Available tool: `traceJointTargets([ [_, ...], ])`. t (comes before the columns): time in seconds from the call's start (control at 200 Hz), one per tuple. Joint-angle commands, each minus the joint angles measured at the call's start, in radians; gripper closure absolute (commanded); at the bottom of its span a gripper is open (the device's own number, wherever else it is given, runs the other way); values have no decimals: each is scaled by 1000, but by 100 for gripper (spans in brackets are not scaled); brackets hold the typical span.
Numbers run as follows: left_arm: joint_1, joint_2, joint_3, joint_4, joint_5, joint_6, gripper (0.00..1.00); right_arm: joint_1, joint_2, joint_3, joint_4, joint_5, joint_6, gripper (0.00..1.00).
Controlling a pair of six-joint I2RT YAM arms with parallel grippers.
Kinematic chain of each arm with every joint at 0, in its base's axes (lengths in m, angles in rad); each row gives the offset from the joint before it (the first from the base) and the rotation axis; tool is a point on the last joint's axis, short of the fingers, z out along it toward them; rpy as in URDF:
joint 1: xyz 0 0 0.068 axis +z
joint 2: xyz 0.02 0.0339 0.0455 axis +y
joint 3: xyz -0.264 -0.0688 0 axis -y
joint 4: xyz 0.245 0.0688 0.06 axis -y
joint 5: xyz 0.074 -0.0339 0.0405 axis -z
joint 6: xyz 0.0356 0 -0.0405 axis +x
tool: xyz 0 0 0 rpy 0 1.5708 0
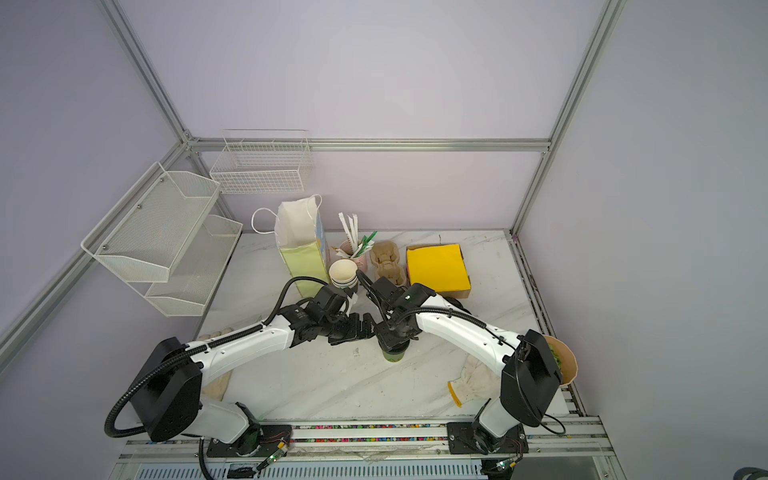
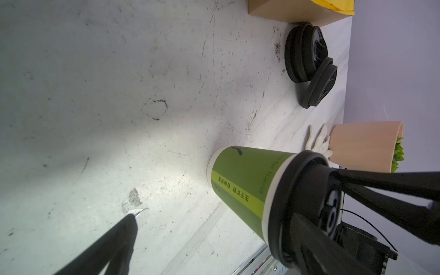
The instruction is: Pack the takeout coffee
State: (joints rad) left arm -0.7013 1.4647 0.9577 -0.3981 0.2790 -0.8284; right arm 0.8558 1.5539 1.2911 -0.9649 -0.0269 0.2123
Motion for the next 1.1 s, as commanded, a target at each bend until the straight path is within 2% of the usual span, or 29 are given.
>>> traceJointTargets([
  [0.0,24,-75,131,-12,-21,16,0,14,3,-12,-43,-62,13,37],
  [0.105,31,-104,125,8,-34,14,0,15,-3,-6,-43,-63,10,37],
  [0.295,31,-68,76,25,29,-6,0,14,-14,-27,-43,-111,-2,37],
  [0.52,31,-64,-20,73,52,-24,0,15,-14,-31,-49,-93,-5,37],
  [0.73,31,-90,-96,103,58,-28,0,15,-2,-7,-76,-23,3,37],
  [0.875,32,-124,-120,100,26,-29,0,14,4,30,-74,27,19,37],
  [1.095,62,-234,-96,16,-98,-20,0,8,25,59,-77,103,66,37],
])
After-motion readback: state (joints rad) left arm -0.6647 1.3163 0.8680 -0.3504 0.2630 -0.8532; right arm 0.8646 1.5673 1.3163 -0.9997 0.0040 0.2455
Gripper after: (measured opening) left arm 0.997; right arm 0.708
